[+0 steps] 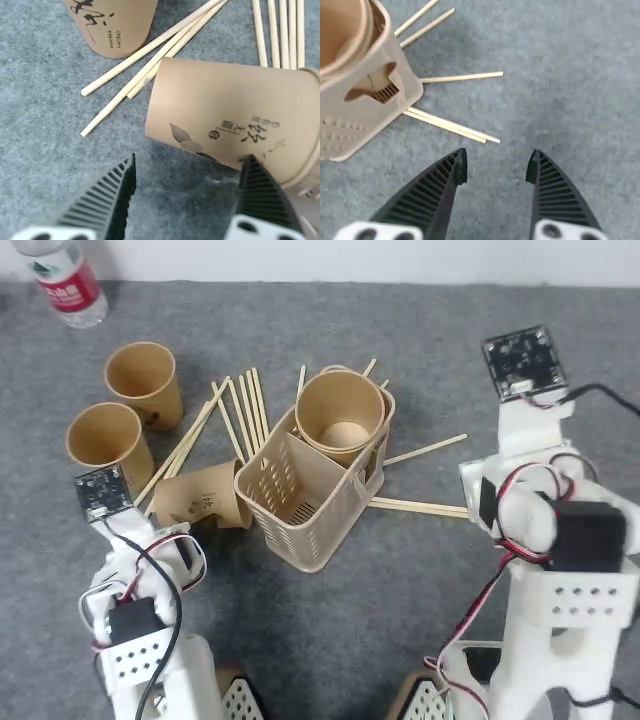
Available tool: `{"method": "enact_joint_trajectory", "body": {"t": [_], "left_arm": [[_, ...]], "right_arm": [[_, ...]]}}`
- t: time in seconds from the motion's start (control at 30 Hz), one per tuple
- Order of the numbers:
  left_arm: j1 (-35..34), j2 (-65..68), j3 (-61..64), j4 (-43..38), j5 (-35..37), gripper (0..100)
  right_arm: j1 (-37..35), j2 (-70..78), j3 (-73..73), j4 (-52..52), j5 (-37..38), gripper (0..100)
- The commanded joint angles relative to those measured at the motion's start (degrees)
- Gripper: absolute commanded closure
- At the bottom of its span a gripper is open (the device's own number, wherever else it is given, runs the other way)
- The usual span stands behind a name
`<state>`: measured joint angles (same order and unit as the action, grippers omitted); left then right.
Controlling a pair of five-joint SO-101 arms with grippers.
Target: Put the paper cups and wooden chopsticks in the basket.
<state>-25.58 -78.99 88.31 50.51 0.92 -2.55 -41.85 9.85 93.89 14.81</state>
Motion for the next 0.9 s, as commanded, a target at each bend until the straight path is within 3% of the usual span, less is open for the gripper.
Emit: {"method": "enact_joint_trajectory", "body": {"t": [0.0,0.67,0.87], "left_arm": [[0.53,-0.53,-0.4,-1.32,0.18,68],[0.62,-0.53,-0.31,-1.32,0.18,68],[0.62,-0.53,-0.31,-1.41,0.18,68]], "right_arm": [[0.92,-5.14,8.62,-6.37,-0.35,79.0],[0.92,-28.0,54.95,-38.29,2.46,79.0],[0.75,-34.59,66.02,-46.02,-5.45,79.0]]}}
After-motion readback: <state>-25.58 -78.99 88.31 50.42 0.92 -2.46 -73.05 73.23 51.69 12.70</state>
